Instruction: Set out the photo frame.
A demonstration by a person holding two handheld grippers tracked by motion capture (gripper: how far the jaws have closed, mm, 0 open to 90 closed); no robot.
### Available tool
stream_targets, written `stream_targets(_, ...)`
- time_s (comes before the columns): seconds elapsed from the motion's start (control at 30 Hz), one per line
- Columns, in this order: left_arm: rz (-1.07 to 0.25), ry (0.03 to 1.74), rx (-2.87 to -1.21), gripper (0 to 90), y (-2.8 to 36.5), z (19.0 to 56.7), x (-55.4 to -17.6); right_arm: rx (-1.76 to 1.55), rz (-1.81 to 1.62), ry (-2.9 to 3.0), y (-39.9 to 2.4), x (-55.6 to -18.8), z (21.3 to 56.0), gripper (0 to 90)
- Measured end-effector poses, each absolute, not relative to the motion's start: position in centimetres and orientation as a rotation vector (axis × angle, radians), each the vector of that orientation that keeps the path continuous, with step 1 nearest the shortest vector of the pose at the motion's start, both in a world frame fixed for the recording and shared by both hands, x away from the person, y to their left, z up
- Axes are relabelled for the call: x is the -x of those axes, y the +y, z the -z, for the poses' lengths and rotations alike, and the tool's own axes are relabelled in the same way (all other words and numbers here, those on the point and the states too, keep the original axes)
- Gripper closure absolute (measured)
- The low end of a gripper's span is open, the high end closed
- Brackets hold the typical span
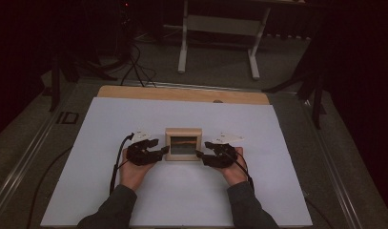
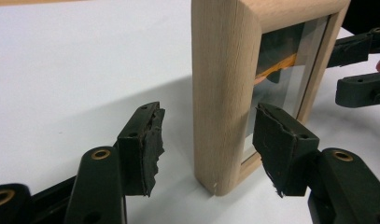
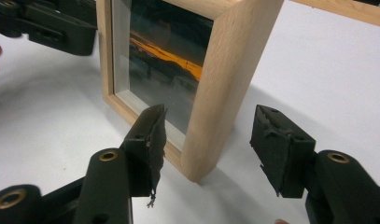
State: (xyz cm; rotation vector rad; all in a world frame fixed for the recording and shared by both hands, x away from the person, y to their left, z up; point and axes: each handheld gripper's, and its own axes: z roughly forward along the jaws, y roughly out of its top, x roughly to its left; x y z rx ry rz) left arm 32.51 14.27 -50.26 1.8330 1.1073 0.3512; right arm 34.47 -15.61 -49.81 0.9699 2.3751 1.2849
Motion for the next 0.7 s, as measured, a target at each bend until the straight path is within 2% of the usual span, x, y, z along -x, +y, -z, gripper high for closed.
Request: stream_targets(0.7,-0.475,1.021,-1.817,42.4,18.6,48.2,-28.0,-0.906,-1.353,2.254,-21.0,-31.0,48.0,40.1)
